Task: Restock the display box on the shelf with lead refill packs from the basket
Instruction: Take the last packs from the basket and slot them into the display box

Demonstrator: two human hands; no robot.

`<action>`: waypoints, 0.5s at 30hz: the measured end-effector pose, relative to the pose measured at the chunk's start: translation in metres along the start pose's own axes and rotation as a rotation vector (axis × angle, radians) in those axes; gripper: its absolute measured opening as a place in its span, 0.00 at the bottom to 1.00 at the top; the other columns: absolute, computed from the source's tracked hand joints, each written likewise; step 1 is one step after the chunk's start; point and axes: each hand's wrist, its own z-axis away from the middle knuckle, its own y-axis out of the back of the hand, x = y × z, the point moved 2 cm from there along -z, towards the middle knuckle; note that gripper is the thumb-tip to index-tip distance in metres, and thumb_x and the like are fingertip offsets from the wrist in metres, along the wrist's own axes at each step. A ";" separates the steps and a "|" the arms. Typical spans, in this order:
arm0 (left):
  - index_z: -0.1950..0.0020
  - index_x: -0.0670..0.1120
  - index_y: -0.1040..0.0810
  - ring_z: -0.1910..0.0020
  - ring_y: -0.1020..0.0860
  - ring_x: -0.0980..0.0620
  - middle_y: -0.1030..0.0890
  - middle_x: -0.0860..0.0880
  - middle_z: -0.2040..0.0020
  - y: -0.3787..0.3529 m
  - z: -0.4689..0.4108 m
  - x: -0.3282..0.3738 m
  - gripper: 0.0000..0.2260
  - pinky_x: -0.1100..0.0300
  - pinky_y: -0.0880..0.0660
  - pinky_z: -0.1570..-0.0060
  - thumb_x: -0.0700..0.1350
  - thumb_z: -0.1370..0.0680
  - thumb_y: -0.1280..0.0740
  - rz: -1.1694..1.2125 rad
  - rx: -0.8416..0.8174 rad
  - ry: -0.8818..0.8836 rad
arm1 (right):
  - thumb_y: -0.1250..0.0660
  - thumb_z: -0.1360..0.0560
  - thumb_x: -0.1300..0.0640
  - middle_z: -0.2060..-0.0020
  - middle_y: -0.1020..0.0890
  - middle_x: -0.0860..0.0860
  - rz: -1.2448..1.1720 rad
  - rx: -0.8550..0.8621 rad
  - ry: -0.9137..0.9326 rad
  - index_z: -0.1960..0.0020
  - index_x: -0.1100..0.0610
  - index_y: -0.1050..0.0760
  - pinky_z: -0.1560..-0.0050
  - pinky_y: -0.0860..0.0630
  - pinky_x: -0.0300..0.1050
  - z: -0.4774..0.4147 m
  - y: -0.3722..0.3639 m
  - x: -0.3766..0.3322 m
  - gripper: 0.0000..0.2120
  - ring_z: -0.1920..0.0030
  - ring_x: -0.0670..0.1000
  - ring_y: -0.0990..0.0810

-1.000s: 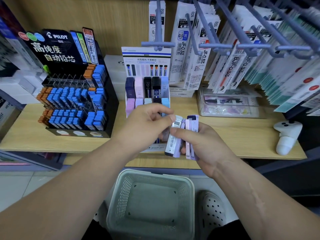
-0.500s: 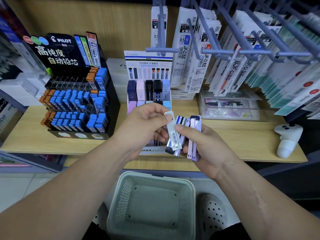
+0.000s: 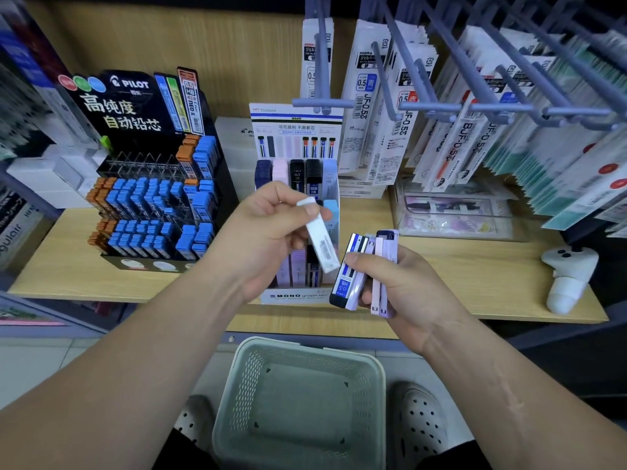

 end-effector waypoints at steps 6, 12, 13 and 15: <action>0.51 0.47 0.21 0.72 0.27 0.52 0.22 0.44 0.64 0.027 -0.007 0.017 0.16 0.61 0.31 0.73 0.41 0.34 0.21 -0.105 0.185 -0.183 | 0.26 0.27 0.58 0.66 0.18 0.55 0.002 0.028 -0.019 0.58 0.53 0.20 0.71 0.35 0.42 0.000 0.001 0.000 0.04 0.74 0.49 0.28; 0.54 0.45 0.19 0.73 0.24 0.51 0.22 0.44 0.66 0.028 -0.009 0.012 0.13 0.60 0.24 0.72 0.40 0.33 0.20 -0.439 0.325 -0.320 | 0.26 0.28 0.58 0.64 0.17 0.56 -0.015 0.030 -0.015 0.55 0.54 0.19 0.63 0.30 0.47 -0.001 0.001 0.002 0.03 0.68 0.54 0.25; 0.54 0.44 0.19 0.73 0.23 0.51 0.22 0.43 0.66 0.028 -0.010 0.010 0.13 0.60 0.24 0.71 0.40 0.34 0.19 -0.461 0.332 -0.310 | 0.26 0.27 0.58 0.64 0.17 0.56 -0.013 0.029 -0.015 0.54 0.54 0.19 0.64 0.29 0.46 0.000 0.001 0.002 0.04 0.68 0.53 0.25; 0.54 0.44 0.18 0.73 0.22 0.51 0.19 0.41 0.64 0.027 -0.013 0.007 0.13 0.60 0.23 0.70 0.41 0.34 0.19 -0.496 0.341 -0.292 | 0.26 0.27 0.59 0.64 0.17 0.56 -0.008 0.023 -0.015 0.54 0.55 0.20 0.66 0.29 0.44 0.000 0.002 0.002 0.04 0.69 0.52 0.25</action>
